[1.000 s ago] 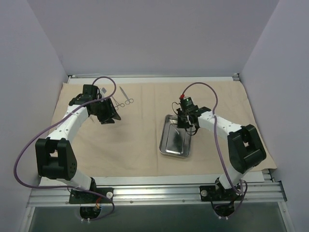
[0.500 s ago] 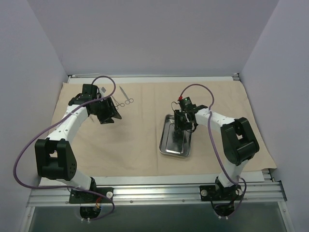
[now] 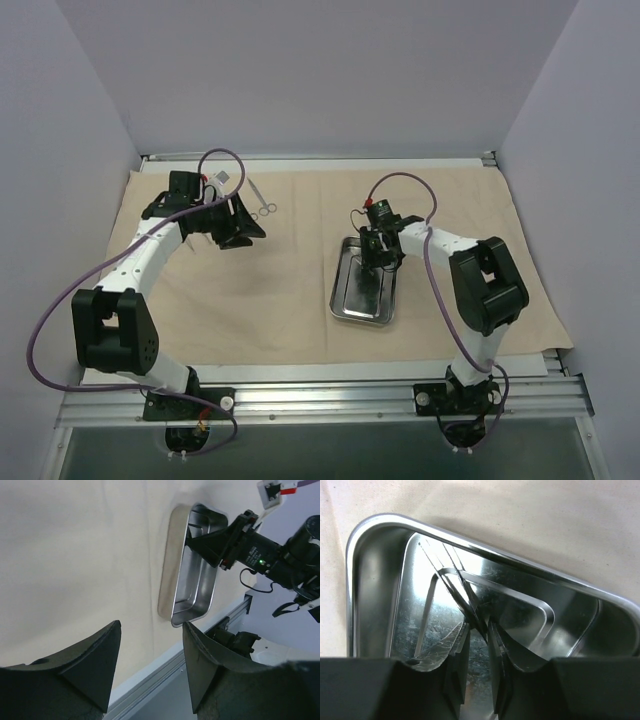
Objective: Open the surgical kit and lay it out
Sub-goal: Pick up the medical item from the container, then place the medical item in the surgical kit.
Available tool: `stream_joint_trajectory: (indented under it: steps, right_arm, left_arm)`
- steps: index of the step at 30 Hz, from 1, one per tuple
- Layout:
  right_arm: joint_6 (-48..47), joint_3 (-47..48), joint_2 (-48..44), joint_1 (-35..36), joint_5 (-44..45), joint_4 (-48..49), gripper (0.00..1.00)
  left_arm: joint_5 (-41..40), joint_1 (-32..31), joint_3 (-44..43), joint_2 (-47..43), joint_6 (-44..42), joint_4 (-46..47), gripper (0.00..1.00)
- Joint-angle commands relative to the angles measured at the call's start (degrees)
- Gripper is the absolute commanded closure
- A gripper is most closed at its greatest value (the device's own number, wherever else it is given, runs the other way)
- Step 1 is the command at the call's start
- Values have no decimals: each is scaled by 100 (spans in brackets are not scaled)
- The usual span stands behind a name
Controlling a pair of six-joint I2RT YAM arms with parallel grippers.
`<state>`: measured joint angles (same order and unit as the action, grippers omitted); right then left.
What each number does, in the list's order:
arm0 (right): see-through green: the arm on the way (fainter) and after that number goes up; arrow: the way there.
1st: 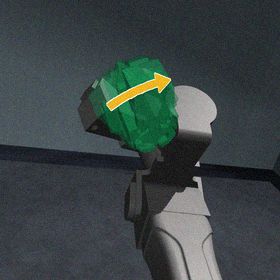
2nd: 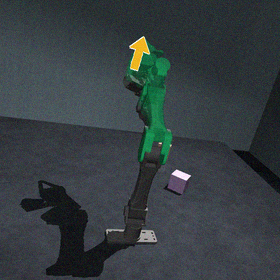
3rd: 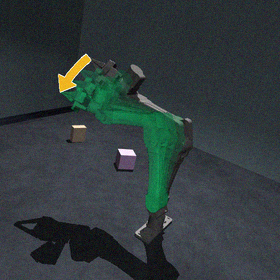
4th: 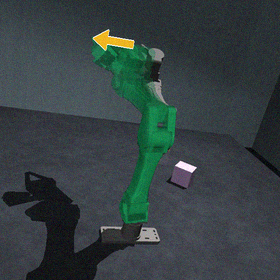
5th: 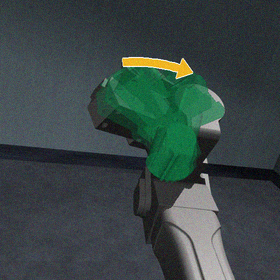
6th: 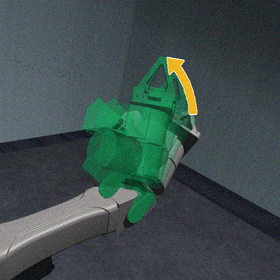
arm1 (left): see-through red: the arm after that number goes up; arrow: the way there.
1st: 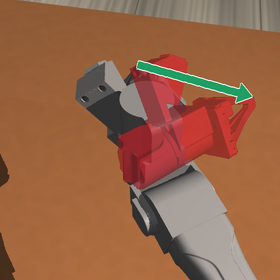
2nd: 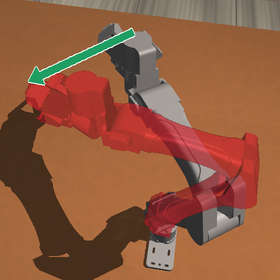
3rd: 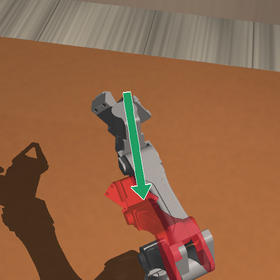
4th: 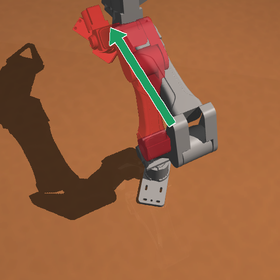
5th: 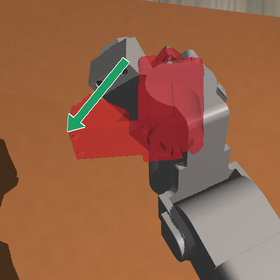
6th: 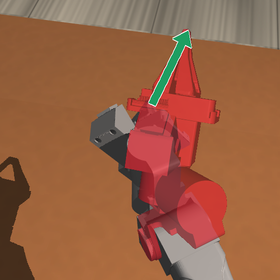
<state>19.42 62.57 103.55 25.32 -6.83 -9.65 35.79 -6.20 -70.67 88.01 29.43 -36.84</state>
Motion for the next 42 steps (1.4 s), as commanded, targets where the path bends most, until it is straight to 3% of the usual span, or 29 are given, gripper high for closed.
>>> stream_joint_trajectory:
  steps: [1, 6, 10, 11, 15, 17, 20, 21, 24, 27, 37, 42]
  right_arm:
    - [-52, 63, 245, 96, 156, -222, 78]
    - [-35, 273, 394, 87, 190, -528, 99]
    - [71, 362, -386, -71, -168, -933, 100]
    - [88, 344, -788, -167, -387, -1012, 100]
    - [88, 379, -1512, -326, -2170, -1040, 100]
    - [333, 379, -1618, -344, -3689, -576, 100]
    - [1579, 309, -1592, -239, -5019, 1012, 100]
    - [1930, 239, -1601, -177, -5143, 1957, 100]
    - [3162, 195, -1566, -142, -5408, 3376, 100]
    - [3945, 186, -1478, -124, -5478, 4249, 100]
    - [4263, 221, -1373, -45, -5548, 4568, 100]
    - [4316, 291, -1214, 34, -5662, 4674, 100]
  left_arm:
    - [875, -22, 62, -29, 89, 757, 39]
    - [1289, -31, 80, -125, 221, 1187, 38]
    - [1658, -127, 272, -292, 781, 1854, 36]
    - [1842, -171, 378, -423, 1018, 2500, 35]
    - [1975, -478, 958, -741, 2249, 4673, 30]
    - [1914, -628, 1055, -820, 2672, 5376, 29]
    - [1738, -962, 916, -864, 2612, 5485, 25]
    - [1730, -1023, 906, -847, 2646, 5573, 25]
    - [1651, -1147, 915, -882, 2875, 5924, 24]
    - [1615, -1252, 802, -856, 2928, 5926, 23]
    - [1545, -1270, 643, -715, 2787, 5564, 25]
    - [1571, -1279, 520, -425, 2998, 5846, 34]
